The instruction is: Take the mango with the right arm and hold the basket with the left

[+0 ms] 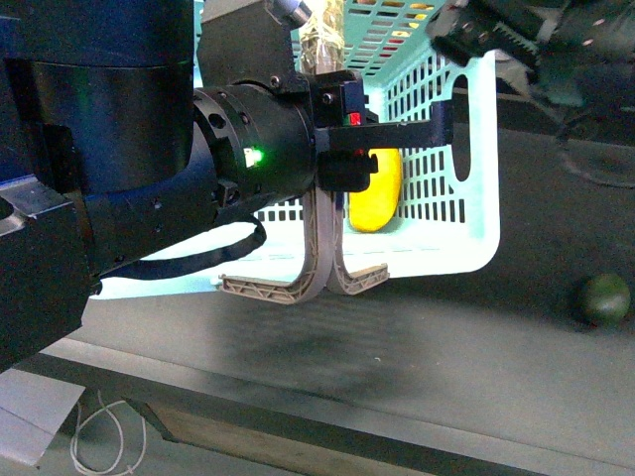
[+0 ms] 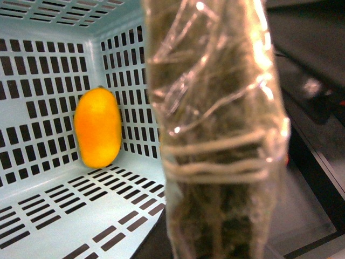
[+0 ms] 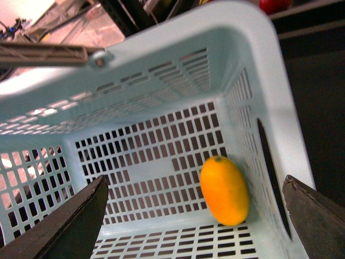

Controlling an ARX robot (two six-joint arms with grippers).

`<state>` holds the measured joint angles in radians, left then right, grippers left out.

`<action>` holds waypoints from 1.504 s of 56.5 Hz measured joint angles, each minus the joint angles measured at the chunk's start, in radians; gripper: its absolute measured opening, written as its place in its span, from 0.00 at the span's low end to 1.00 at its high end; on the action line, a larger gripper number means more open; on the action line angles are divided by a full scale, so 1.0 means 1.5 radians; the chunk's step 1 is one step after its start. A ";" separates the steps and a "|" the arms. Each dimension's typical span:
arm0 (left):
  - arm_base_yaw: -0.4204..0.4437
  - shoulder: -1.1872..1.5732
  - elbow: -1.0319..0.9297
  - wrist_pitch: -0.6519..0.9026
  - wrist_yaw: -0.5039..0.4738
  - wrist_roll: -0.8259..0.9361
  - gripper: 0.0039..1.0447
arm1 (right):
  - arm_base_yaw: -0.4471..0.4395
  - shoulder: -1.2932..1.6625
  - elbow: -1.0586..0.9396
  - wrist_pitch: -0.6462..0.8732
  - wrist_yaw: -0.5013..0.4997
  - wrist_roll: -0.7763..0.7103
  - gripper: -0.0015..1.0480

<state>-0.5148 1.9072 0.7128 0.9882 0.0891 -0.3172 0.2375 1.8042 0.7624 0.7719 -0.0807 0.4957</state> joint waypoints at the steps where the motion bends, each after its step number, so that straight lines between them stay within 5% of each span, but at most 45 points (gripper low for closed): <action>1: 0.000 0.000 0.000 0.000 -0.001 0.001 0.04 | -0.002 -0.006 -0.004 0.001 0.003 0.001 0.92; 21: 0.001 0.000 0.000 0.000 0.000 -0.001 0.04 | -0.113 -0.257 -0.192 0.000 0.086 0.008 0.92; 46: 0.001 0.000 0.000 0.000 0.004 -0.002 0.04 | -0.270 -0.644 -0.411 -0.220 0.023 -0.020 0.92; 53: 0.001 0.000 0.000 0.000 0.001 -0.001 0.04 | -0.289 -0.729 -0.416 -0.316 0.043 -0.067 0.92; 71: 0.001 0.000 0.000 0.000 0.002 -0.001 0.04 | -0.291 -0.738 -0.416 -0.322 0.041 -0.087 0.92; 79: 0.000 0.000 0.000 0.000 0.001 -0.002 0.04 | -0.298 -0.708 -0.496 -0.077 -0.072 -0.226 0.71; 85: 0.001 0.000 0.000 0.000 0.001 -0.002 0.04 | -0.279 -0.748 -0.501 -0.076 -0.064 -0.283 0.57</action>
<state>-0.5140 1.9072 0.7124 0.9886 0.0902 -0.3202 -0.1818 0.6823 0.0109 0.6582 -0.1764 0.0711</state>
